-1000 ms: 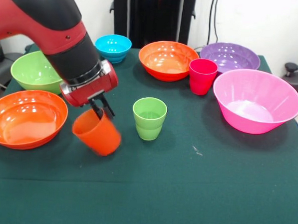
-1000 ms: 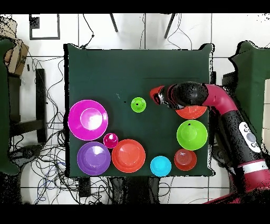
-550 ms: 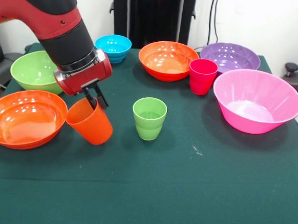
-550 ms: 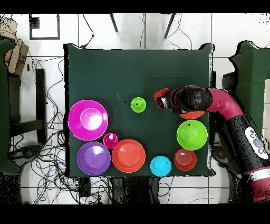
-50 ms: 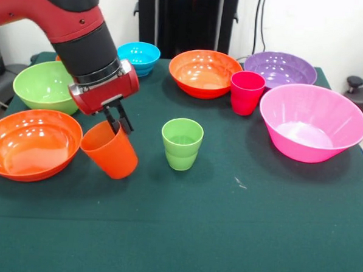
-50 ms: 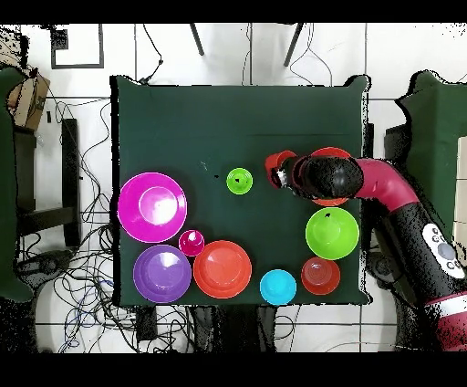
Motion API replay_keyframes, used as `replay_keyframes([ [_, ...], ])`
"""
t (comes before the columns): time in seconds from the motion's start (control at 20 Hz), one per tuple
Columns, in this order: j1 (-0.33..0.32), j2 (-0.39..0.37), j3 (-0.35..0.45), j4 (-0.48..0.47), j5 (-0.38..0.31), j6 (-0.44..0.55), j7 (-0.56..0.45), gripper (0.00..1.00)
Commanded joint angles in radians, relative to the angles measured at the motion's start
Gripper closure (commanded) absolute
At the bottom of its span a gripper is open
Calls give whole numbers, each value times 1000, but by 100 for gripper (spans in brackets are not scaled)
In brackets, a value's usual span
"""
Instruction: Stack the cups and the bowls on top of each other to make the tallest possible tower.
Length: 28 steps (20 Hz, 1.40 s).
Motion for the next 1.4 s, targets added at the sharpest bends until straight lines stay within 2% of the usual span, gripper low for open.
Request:
replay_keyframes([
  [0.05, 58, -110, -76, 157, -123, -202, 79, 100],
  [0.2, 88, -168, -104, 186, -122, -248, 150, 100],
  [0.45, 116, -215, -153, 216, -91, -294, 189, 100],
  [0.65, 123, -222, -182, 226, -64, -308, 176, 100],
  [1.05, 140, -247, -223, 229, -56, -317, 158, 100],
  [1.4, 176, -263, -279, 244, -66, -365, 212, 100],
])
